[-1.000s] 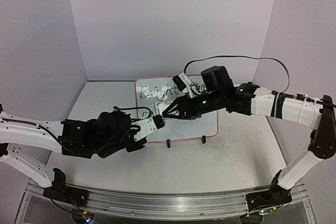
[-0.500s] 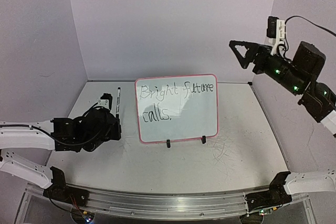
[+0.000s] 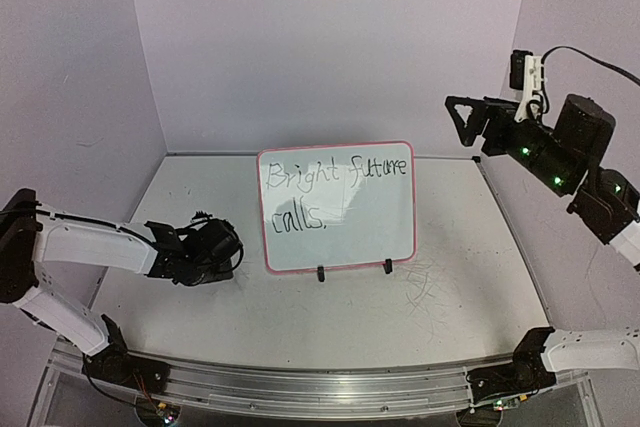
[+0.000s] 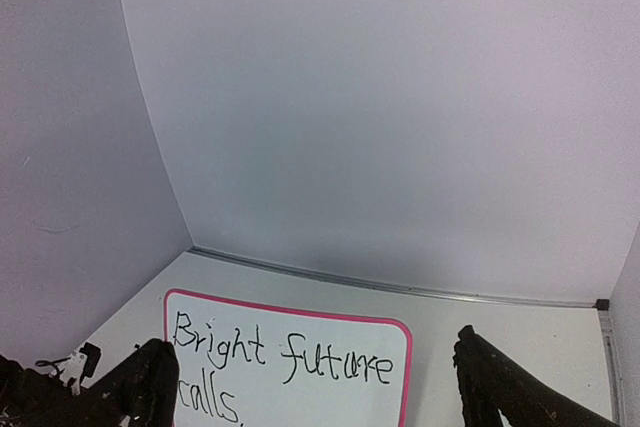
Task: Write a sentence on the whiteboard
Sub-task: Put down the whiteboard marker at the center of the board.
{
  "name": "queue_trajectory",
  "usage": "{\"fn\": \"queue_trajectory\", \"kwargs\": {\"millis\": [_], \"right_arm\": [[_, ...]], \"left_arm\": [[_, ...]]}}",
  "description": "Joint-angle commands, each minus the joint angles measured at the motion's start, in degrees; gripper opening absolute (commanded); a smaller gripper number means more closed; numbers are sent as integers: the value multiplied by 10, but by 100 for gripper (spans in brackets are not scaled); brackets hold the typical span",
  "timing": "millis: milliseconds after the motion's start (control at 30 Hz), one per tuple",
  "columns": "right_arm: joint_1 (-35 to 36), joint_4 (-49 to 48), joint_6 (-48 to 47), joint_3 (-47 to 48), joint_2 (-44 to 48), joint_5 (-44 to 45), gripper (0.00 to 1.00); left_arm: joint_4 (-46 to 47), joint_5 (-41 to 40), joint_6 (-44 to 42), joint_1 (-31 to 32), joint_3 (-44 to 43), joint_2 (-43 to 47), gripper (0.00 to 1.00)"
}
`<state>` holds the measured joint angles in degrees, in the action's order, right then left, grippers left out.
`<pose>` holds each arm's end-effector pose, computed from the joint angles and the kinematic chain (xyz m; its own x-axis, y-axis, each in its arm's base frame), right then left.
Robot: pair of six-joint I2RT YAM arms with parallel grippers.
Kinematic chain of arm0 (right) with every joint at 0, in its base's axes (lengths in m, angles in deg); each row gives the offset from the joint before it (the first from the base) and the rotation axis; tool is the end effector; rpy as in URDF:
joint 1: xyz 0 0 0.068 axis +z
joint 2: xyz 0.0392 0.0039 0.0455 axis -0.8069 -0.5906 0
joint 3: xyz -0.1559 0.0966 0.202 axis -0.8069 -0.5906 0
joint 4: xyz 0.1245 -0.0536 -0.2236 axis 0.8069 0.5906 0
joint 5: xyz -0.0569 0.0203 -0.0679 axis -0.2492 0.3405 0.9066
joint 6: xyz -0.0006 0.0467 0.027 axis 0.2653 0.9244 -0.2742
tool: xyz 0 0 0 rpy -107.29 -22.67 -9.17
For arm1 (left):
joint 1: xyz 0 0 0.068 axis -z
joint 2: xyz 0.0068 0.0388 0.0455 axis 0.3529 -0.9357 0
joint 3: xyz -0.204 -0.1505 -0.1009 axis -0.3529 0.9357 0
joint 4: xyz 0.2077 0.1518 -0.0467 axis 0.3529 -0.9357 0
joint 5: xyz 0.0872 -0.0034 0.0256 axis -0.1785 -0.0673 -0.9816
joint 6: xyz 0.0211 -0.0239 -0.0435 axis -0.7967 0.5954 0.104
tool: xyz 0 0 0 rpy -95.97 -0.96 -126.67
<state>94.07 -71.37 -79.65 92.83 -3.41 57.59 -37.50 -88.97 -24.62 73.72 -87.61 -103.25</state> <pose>0.1525 0.1228 0.4506 0.0184 0.1558 -0.9876 -0.5378 0.8342 0.1216 0.1648 -0.1880 0.1685 -0.7460 -0.1923 -0.6376 -0.1614 0.9811 -0.1071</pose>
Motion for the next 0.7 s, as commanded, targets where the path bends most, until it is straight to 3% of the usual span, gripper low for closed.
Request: {"fn": "queue_trajectory", "kwargs": {"millis": [0,200,467,667], "right_arm": [[2,-16,-12,-8,17,16,97],[2,-16,-9,-17,28,17,97],[2,-13,-15,-21,43,34,97],[2,-2,-24,-6,42,60,98]], "left_arm": [[6,18,39,-3,10,-28,1],[17,29,58,-3,30,-55,1],[15,29,67,-3,43,-48,22],[-17,-6,44,-3,19,-7,45]]}}
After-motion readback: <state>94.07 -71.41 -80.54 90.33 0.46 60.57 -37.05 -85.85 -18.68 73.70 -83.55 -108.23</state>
